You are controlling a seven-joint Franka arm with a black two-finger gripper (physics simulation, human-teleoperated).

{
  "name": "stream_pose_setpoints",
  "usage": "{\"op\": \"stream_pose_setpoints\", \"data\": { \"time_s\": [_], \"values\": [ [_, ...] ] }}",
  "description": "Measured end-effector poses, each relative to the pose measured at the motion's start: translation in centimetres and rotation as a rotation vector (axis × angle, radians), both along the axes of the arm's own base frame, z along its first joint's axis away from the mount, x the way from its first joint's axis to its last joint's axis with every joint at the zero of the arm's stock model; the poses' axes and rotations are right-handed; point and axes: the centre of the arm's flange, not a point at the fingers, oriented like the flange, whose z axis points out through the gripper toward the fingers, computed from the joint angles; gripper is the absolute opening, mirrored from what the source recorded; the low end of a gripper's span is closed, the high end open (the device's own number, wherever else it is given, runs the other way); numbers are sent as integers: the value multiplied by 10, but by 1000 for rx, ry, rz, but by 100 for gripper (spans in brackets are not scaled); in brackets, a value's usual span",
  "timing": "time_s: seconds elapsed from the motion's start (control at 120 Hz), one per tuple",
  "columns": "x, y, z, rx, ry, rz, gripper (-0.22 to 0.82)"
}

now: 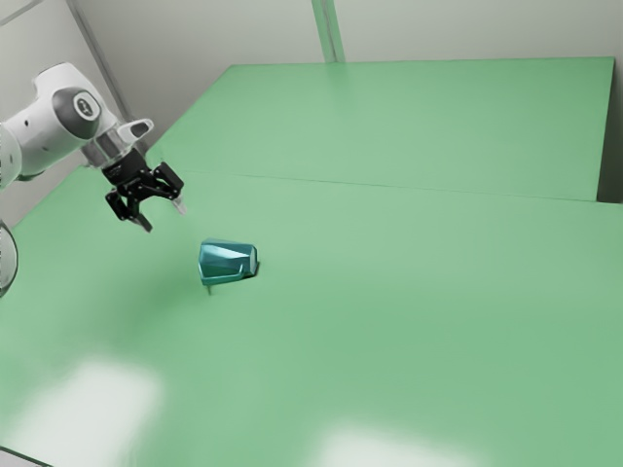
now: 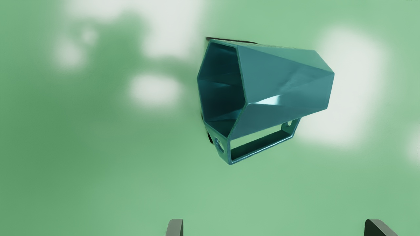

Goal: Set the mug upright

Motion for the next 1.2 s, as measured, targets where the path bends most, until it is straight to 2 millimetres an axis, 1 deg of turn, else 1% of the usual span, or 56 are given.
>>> {"op": "stream_pose_setpoints", "data": {
  "time_s": [0.067, 0.142, 0.258, 0.308, 0.392, 0.533, 0.717, 0.783, 0.875, 0.9, 1.017, 1.067, 1.125, 1.2],
  "values": [
    [4, 2, -24, -58, 15, 15, 60],
    [7, 10, -46, -109, 20, 36, 60],
    [14, 11, -73, -171, 15, 40, 60],
    [17, 16, -83, -192, 7, 49, 60],
    [25, 19, -95, -220, -13, 52, 60],
    [32, 15, -110, -267, -48, 57, 60],
    [37, 7, -125, -333, -84, 70, 60],
    [40, -3, -134, -360, -87, 65, 60],
    [42, -8, -144, -384, -91, 66, 60],
    [43, -10, -144, -386, -93, 63, 57],
    [48, -20, -142, -393, -107, 40, 25],
    [50, -23, -138, -394, -117, 30, 14],
    [51, -26, -134, -394, -126, 23, 5],
    [54, -31, -129, -395, -136, 10, -2]
  ]
}}
